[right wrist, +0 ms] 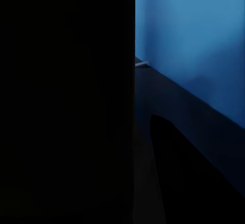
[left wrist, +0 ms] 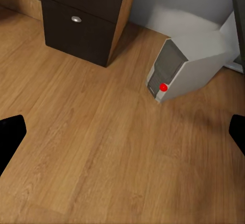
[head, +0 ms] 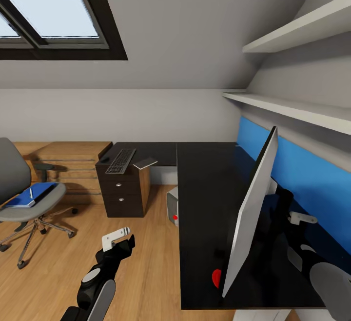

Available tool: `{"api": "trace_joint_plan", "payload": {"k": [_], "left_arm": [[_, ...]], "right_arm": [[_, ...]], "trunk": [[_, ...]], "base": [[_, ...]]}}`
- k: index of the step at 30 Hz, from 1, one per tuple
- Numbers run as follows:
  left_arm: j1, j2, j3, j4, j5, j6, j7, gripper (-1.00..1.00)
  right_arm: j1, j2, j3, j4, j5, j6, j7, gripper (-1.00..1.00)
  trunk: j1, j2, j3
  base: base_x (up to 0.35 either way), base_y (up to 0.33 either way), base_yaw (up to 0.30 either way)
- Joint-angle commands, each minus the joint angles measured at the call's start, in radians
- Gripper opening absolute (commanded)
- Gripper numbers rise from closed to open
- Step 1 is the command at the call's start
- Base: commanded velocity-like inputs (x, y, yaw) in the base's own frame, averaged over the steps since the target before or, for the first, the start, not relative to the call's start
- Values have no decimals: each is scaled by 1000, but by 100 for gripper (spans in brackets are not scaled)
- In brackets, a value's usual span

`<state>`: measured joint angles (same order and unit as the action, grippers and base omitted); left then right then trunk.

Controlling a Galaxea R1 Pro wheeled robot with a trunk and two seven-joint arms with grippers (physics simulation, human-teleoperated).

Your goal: In the bedroom, organize the workspace by keeping the computer under the desk, ensuring the monitor is on the desk, placing the keyboard on the desk next to the monitor, placing the mouse on the desk next to the keyboard, moving the folder from the swivel chair onto the desk next to the mouse, stacking the notebook on top of the folder with the pen on top of the notebook, and positioning the swivel chair next to the desk.

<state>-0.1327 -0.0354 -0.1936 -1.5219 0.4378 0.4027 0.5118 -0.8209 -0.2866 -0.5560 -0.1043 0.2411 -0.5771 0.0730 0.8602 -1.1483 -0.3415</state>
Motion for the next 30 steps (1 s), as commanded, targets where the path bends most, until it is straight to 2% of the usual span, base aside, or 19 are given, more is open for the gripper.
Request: {"api": "trace_joint_plan", "payload": {"k": [1, 14, 30], "left_arm": [[-1, 0, -1, -1, 9, 2, 8, 100], [-1, 0, -1, -1, 9, 4, 8, 100], [-1, 0, -1, -1, 9, 2, 8, 100]], "right_arm": [[-1, 0, 4, 0, 1, -3, 8, -100], [-1, 0, 4, 0, 1, -3, 9, -100], [-1, 0, 4, 0, 2, -3, 8, -100]], "trunk": [[0, -1, -1], [0, -1, -1], [0, -1, -1]], "base": [[0, 0, 0], [0, -5, 0], [0, -156, 0]]}}
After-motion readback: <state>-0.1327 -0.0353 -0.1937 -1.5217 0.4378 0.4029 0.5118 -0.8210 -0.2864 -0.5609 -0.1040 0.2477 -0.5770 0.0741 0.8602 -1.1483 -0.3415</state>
